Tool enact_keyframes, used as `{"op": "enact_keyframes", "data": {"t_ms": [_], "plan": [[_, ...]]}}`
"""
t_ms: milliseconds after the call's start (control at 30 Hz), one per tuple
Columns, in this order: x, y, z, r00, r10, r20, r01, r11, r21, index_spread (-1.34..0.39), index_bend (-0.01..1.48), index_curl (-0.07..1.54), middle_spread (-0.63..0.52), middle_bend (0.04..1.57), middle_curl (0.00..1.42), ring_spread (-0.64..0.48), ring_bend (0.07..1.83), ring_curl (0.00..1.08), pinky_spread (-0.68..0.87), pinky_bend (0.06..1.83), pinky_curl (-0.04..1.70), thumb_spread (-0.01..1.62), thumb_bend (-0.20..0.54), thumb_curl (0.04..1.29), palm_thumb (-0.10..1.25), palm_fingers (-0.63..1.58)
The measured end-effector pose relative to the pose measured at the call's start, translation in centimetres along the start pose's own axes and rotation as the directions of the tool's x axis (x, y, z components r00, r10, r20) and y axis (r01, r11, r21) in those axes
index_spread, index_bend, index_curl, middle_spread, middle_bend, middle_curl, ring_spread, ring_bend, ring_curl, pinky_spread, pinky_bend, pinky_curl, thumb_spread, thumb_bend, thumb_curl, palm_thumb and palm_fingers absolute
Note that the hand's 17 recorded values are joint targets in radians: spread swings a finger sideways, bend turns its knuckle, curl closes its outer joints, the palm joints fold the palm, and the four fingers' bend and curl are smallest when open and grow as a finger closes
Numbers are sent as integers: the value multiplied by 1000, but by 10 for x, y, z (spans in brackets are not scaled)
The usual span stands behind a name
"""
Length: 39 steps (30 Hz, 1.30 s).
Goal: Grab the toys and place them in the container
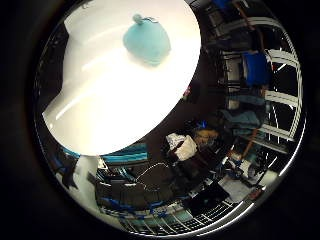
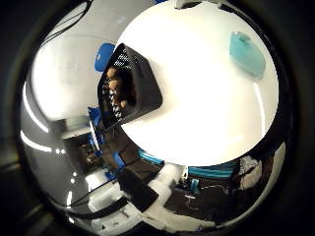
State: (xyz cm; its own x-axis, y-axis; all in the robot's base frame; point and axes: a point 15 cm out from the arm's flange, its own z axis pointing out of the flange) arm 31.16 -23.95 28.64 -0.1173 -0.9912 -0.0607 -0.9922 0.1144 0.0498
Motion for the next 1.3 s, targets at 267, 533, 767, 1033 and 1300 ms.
{"op": "enact_keyframes", "data": {"t_ms": [267, 533, 767, 1033, 1300], "plan": [[34, -22, 14, 998, 60, -7, -60, 998, 34, -363, 153, 259, 160, 194, 315, 284, 303, 249, 509, 540, 305, 1066, -23, 262, 237, 62], [61, -52, 34, 994, 107, -22, -105, 992, 66, -351, 155, 260, 164, 196, 317, 285, 303, 255, 512, 560, 301, 1064, -23, 269, 275, 59], [74, -72, 54, 990, 137, -9, -137, 990, 45, -350, 154, 260, 164, 196, 321, 286, 304, 256, 514, 571, 296, 1058, -23, 268, 293, 54], [78, -104, 88, 989, 144, -26, -142, 987, 74, -339, 159, 263, 166, 195, 318, 279, 313, 258, 512, 574, 291, 1058, -20, 278, 355, 61], [60, -124, 110, 996, 82, -45, -80, 995, 60, -327, 130, 238, 59, 259, 340, 221, 452, 282, 502, 593, 281, 1050, -17, 289, 428, 246]]}}
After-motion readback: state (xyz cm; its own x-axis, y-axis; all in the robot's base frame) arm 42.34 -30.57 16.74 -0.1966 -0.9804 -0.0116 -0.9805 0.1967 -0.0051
